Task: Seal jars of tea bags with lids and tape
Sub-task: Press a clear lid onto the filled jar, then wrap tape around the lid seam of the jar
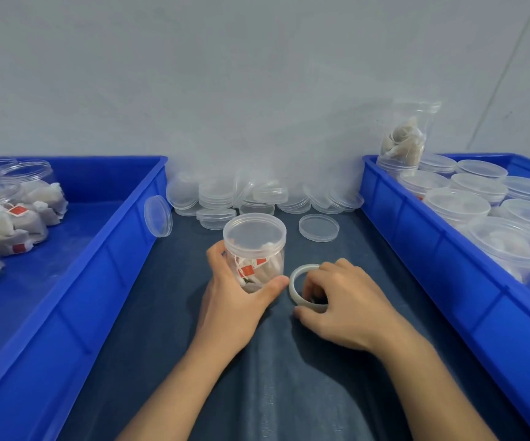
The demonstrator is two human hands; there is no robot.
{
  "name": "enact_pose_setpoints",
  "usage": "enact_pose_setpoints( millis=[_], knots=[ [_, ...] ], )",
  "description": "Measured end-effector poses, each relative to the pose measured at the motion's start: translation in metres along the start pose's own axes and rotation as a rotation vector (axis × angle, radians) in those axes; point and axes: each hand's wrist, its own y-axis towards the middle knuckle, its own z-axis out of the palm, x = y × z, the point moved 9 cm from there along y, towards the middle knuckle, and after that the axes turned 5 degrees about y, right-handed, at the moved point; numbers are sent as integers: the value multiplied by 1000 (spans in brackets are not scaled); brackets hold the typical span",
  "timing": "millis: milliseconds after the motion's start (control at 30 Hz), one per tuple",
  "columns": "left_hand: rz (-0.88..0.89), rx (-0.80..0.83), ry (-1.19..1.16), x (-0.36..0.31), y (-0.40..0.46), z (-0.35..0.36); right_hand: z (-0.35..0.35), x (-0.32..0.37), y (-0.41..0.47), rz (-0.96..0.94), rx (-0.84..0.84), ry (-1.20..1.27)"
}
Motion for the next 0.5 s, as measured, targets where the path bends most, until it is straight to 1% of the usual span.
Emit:
enact_pose_setpoints(
  millis=[100,167,233,367,433,500],
  knots=[
    [0,15,19,0,0,0,3,3,1,-17,7,-25],
    [-5,13,7,-1,-1,-1,0,1,2,6,-34,9],
    [-1,6,-13,-4,-2,-2,-5,-1,2,27,-116,59],
    [82,-110,-119,-15,-5,-15,-21,0,0,32,-335,260],
    [139,-182,-146,-23,-8,-25,-28,4,-2,-13,-425,396],
    [220,-254,-134,-33,-12,-35,-35,12,-7,-76,-477,555]
  ],
)
